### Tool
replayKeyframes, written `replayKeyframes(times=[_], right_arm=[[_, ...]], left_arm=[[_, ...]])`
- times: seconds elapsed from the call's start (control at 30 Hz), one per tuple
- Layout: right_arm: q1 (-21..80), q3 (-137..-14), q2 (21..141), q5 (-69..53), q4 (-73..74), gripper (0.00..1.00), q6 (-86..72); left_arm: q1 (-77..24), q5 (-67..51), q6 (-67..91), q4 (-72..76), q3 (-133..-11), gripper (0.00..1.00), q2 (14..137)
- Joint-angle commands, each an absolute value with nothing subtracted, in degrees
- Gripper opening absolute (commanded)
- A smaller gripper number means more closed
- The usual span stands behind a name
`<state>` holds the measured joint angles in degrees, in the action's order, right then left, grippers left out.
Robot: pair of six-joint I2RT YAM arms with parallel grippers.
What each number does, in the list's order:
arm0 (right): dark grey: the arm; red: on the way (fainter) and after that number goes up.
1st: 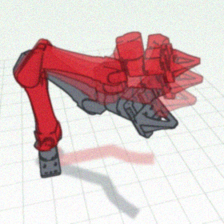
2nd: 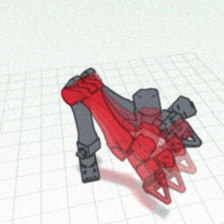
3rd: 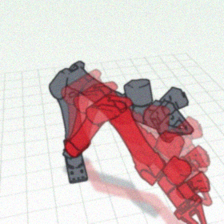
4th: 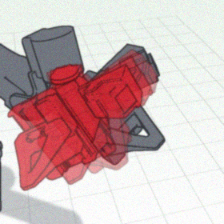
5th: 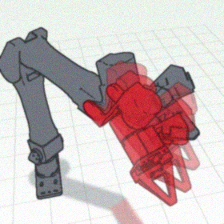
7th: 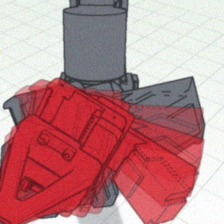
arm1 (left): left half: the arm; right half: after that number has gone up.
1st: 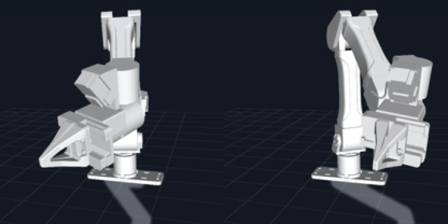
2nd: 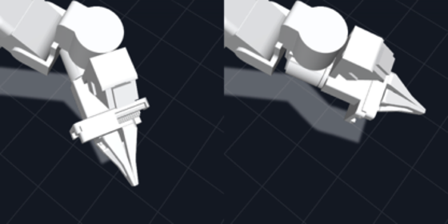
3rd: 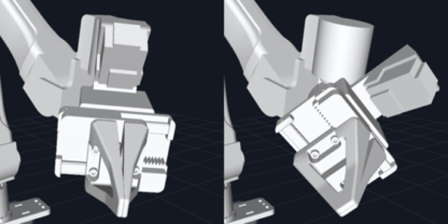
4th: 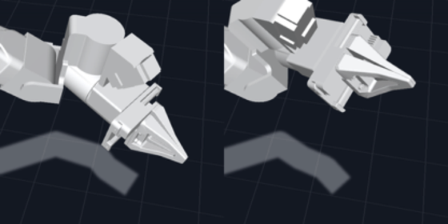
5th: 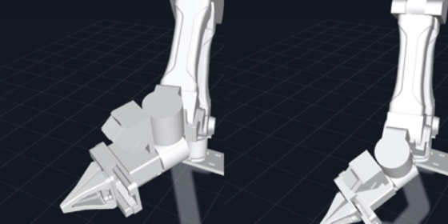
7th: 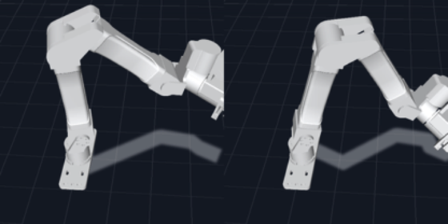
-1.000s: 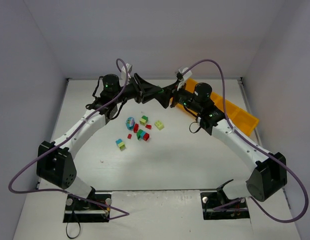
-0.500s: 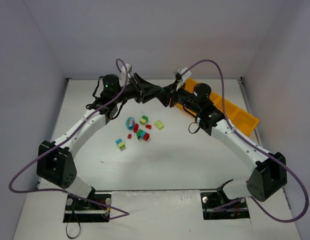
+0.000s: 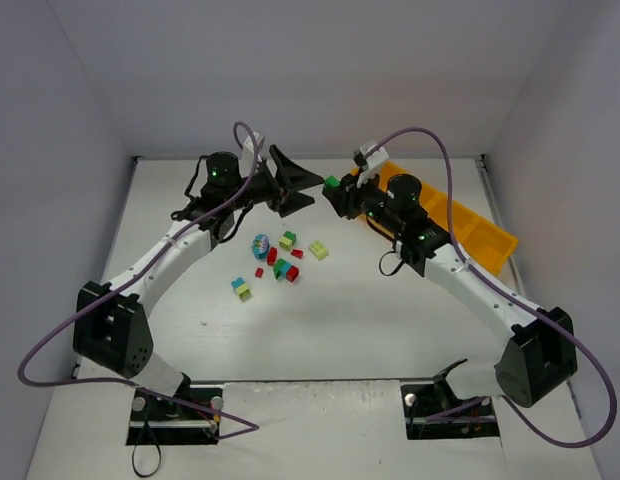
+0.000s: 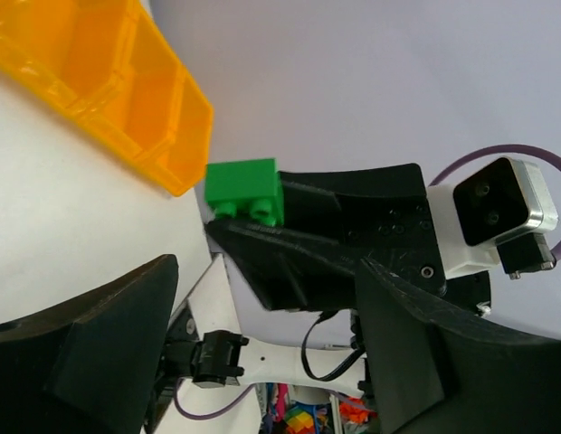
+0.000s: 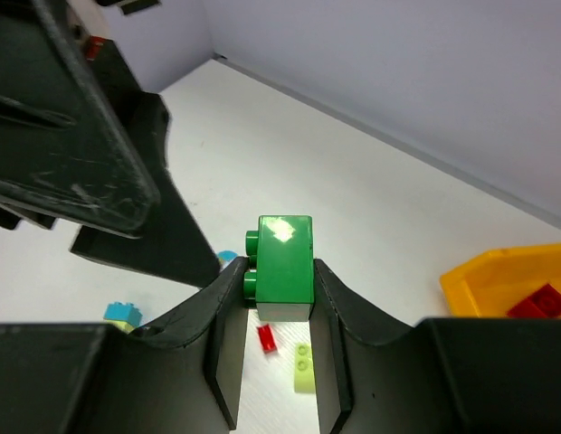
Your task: Sort the legos into containers by color
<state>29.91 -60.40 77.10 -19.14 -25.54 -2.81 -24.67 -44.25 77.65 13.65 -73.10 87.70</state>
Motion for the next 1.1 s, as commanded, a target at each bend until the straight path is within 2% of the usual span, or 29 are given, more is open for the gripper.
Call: replayKeyframes(times=[0.0,0.3,0.4,0.63,0.83,1.07], right_arm=[[28.48,-60.12,74.71,-13.28,-27.86,0.0,-1.67],[18.02,-60.99,81.54,3.94,-22.33,0.0,-7.64],[16.35,-63.8,86.73,8.25,-20.31,0.0,-8.52],[13.27,-71.01,98.69,11.95,-15.04,0.02,-13.88],[12.31,-74.62,104.94,14.67,-12.4,0.08,-16.08],[11.25,-76.02,108.89,14.42,-11.43,0.26,-17.32]], left_arm=[[-22.51,-42.81,71.47,10.31,-74.53,0.72,83.59],[-17.32,-30.34,46.17,-12.19,-71.55,0.73,72.36],[-17.23,-26.46,39.13,-13.97,-67.42,0.73,67.78],[-17.14,-22.41,34.63,-15.64,-57.58,0.73,59.16],[-17.14,-19.7,32.35,-18.89,-54.32,0.73,54.32],[-17.14,-18.98,32.08,-20.48,-52.21,0.73,53.26]])
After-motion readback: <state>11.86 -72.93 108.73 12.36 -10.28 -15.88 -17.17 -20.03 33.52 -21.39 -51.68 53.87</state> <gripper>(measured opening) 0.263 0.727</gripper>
